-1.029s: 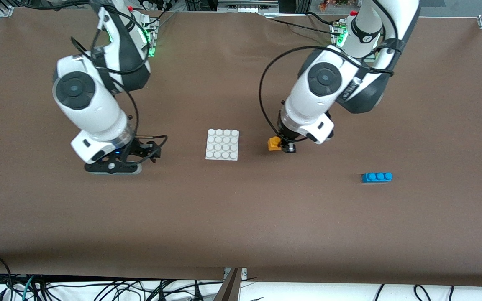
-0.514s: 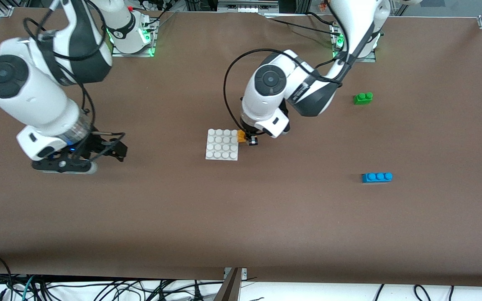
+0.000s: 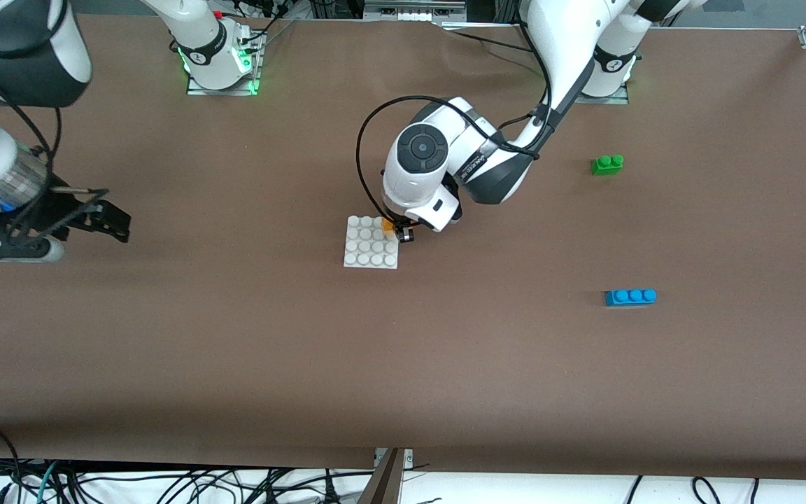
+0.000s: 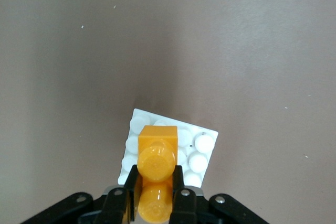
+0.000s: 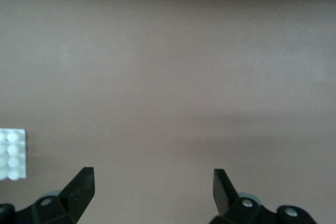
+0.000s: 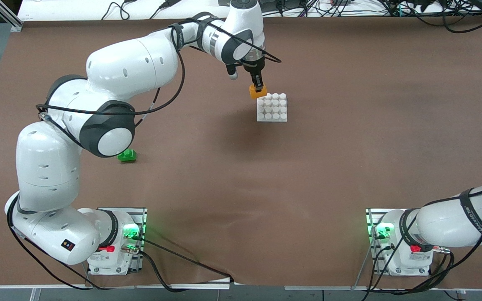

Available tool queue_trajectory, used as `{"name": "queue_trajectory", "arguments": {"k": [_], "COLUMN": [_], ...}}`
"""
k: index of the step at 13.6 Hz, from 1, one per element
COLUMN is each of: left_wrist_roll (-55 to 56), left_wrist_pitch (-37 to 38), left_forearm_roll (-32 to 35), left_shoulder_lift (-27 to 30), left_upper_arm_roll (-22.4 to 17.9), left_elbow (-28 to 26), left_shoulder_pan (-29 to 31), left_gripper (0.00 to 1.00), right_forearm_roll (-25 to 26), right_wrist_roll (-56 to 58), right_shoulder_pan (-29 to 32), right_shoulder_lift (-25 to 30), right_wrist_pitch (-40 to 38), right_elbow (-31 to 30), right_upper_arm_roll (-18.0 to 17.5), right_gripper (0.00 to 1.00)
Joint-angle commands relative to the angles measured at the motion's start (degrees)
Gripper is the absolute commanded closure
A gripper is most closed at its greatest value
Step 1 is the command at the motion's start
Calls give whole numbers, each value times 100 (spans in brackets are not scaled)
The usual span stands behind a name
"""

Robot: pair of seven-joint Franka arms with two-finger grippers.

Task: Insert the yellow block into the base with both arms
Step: 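Carry the yellow brick over the base while the right gripper withdraws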

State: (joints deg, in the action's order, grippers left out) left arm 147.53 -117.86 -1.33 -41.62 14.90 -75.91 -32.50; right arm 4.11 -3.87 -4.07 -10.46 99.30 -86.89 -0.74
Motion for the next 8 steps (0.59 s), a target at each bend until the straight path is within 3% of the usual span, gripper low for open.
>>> {"name": "queue_trajectory", "arguments": {"k": [1, 5, 8], "left_wrist_roll": [530, 987, 1128], "left_wrist_pitch": [62, 53, 36], "left_forearm_roll": [-174, -165, -183], "left_shoulder_lift": [-320, -970, -1085], "left_upper_arm_roll": [-92, -644, -725], "left_elbow": [454, 1384, 1509], "left_shoulder_pan": [-248, -765, -881], "left_gripper": [87, 87, 87], "right_forearm_roll": [-94, -94, -59], "right_wrist_roll": [597, 642, 651], "right_shoulder_pan": [301, 425, 416], "right_shoulder_lift": [439, 650, 669], "right_wrist_pitch": [-182, -323, -332], "right_elbow": [-319, -485, -583], "right_upper_arm_roll": [-66, -49, -84], "right_gripper": [0, 0, 0]}}
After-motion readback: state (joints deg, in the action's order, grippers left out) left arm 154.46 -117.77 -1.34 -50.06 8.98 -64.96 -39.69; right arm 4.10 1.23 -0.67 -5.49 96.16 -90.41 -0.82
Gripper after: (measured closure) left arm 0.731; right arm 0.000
